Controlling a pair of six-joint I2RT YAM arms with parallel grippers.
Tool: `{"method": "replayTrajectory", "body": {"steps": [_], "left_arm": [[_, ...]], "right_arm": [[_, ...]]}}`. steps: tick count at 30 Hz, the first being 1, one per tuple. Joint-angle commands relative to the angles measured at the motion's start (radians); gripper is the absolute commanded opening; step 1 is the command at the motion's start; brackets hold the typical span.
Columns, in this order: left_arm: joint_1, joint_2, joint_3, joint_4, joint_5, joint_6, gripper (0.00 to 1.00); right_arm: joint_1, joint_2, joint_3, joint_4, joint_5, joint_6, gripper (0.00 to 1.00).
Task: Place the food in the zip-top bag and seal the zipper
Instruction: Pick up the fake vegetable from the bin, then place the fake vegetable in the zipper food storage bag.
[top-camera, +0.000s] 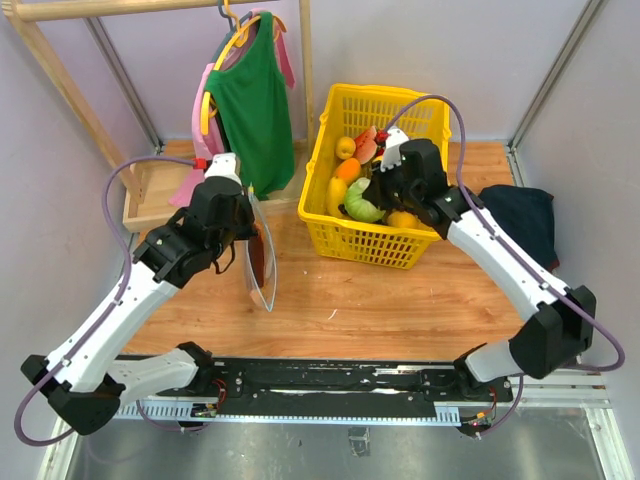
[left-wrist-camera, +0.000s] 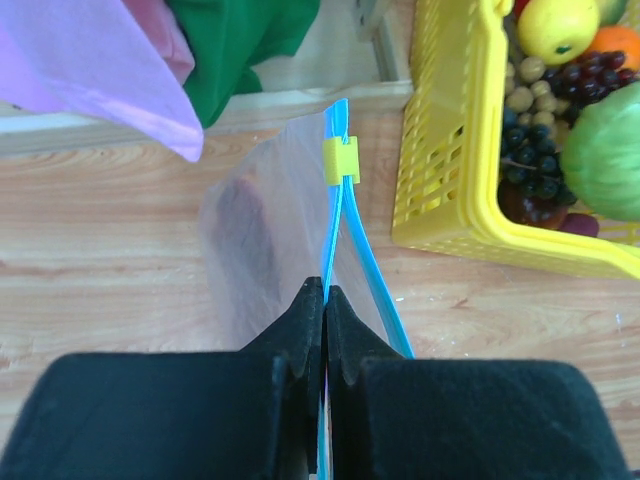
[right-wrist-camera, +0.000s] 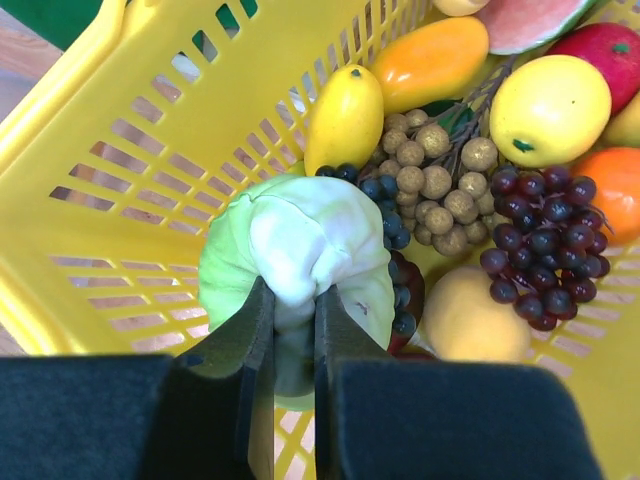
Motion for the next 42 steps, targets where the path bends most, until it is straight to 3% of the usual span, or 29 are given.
{"method": "replayTrajectory", "body": {"steps": [1,8,17,27,42], "left_arm": [[0.007,0.045,0.042,-0.097,-0.032,-0.088,0.0],[0.006,0.131,0.059,-0.111,0.017,-0.153,0.0],[-0.009,0.179,0.073,-0.06,0.044,-0.207,0.0],[-0.071,0.281,0.185,-0.09,0.0,-0.217,0.0],[-0.1,0.345,0.233,-0.102,-0.005,-0.233,0.0]], "right_arm": [[0.035,-0.099,-0.053,0.059,0.081,0.053,0.01],[0.081,-0.236,-0.06,0.023,0.127,0.078,0.01],[0.165,-0.351,-0.058,-0.002,0.067,0.216,0.01],[0.352,-0.318,-0.059,0.067,0.064,0.32,0.01],[0.423,-0.253,-0.142,0.193,-0.095,0.441,0.01]]}}
